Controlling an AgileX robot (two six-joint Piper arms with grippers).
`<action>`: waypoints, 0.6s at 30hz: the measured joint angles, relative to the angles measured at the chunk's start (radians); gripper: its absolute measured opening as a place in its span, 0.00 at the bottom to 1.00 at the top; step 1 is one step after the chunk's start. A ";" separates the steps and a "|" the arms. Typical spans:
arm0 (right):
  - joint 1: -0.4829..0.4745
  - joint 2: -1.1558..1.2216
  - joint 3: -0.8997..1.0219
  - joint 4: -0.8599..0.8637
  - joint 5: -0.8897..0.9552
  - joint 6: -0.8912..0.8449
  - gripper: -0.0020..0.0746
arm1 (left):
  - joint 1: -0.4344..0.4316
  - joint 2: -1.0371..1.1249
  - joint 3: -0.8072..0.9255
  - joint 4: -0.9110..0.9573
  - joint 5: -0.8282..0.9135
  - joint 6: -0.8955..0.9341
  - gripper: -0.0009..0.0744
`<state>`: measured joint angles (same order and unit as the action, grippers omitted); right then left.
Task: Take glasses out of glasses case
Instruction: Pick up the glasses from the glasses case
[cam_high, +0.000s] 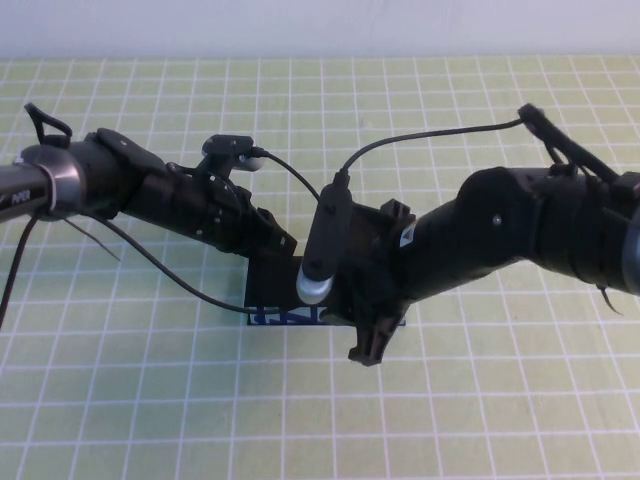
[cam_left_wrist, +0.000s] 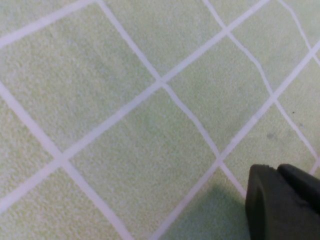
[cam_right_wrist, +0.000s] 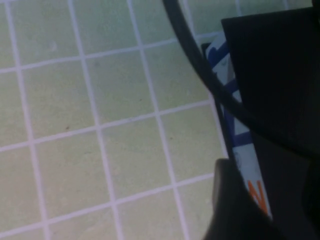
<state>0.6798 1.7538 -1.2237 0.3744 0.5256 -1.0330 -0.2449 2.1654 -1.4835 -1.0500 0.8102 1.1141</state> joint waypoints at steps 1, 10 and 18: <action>0.000 0.013 -0.005 -0.004 -0.016 -0.010 0.39 | 0.000 0.000 0.000 0.000 0.000 0.000 0.01; 0.008 0.099 -0.013 -0.040 -0.124 -0.076 0.41 | 0.000 0.000 0.000 0.000 0.002 0.000 0.01; 0.008 0.138 -0.014 -0.059 -0.192 -0.089 0.41 | 0.000 0.000 0.000 0.000 0.006 0.000 0.01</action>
<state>0.6879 1.8922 -1.2373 0.3157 0.3339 -1.1218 -0.2449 2.1654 -1.4835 -1.0500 0.8165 1.1141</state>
